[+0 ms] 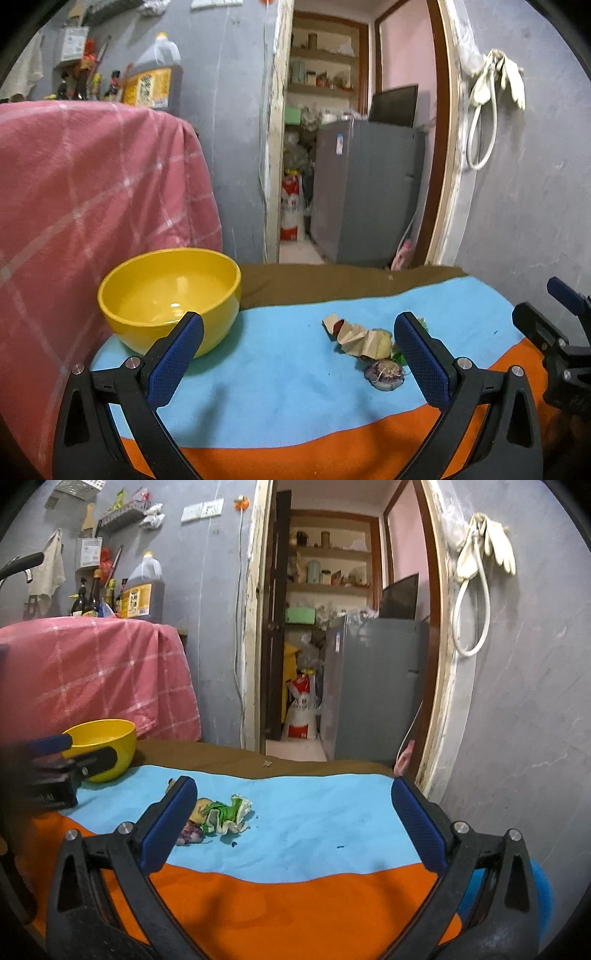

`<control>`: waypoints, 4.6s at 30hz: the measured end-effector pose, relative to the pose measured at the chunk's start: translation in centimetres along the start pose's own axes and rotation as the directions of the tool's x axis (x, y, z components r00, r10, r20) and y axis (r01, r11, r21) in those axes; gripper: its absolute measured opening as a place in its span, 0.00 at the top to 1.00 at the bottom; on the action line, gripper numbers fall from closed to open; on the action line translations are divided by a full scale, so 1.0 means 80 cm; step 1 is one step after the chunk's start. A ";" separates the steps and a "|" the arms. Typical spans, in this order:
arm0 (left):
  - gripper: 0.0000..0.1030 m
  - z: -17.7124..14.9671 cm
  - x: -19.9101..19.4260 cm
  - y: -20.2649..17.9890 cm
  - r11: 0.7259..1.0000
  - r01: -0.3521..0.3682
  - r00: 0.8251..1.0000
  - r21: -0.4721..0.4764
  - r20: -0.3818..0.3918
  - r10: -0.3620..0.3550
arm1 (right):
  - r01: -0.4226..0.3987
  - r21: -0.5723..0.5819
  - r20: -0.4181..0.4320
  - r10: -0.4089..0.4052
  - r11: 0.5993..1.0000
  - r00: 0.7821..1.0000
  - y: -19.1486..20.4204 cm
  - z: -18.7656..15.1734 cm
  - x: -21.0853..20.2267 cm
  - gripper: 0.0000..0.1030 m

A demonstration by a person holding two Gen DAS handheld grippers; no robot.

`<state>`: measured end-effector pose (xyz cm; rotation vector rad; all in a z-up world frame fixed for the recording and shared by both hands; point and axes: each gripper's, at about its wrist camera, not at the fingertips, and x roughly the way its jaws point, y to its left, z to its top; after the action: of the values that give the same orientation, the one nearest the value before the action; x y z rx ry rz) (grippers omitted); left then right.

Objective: Collect trash
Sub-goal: 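Move both tools back over the remaining table trash, then grasp the tan paper scrap with the left tool while the right tool grasps the green leafy wrapper, then carry the paper scrap and green wrapper to the blue basin and open both tools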

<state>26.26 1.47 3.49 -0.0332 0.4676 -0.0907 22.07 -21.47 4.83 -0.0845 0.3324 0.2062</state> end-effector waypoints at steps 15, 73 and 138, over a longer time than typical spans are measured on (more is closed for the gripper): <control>0.51 -0.007 0.060 -0.026 0.977 0.203 0.956 0.067 -0.230 -0.183 | -0.175 0.108 -0.299 0.199 0.979 0.933 -0.004 -0.004 0.090 0.19; 0.93 -0.006 0.084 0.006 0.957 0.176 0.927 -0.229 -0.288 -0.240 | -0.306 0.096 -0.461 0.314 0.947 0.830 0.030 -0.004 0.137 0.27; 0.95 0.036 -0.057 -0.243 0.866 0.448 0.873 0.220 0.099 -0.477 | 0.261 0.171 0.237 -0.296 0.950 0.925 -0.140 -0.009 -0.135 0.58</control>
<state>21.96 -17.41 9.10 0.0368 0.2885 -0.6067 14.27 -34.50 8.27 0.0314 0.0683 -0.0901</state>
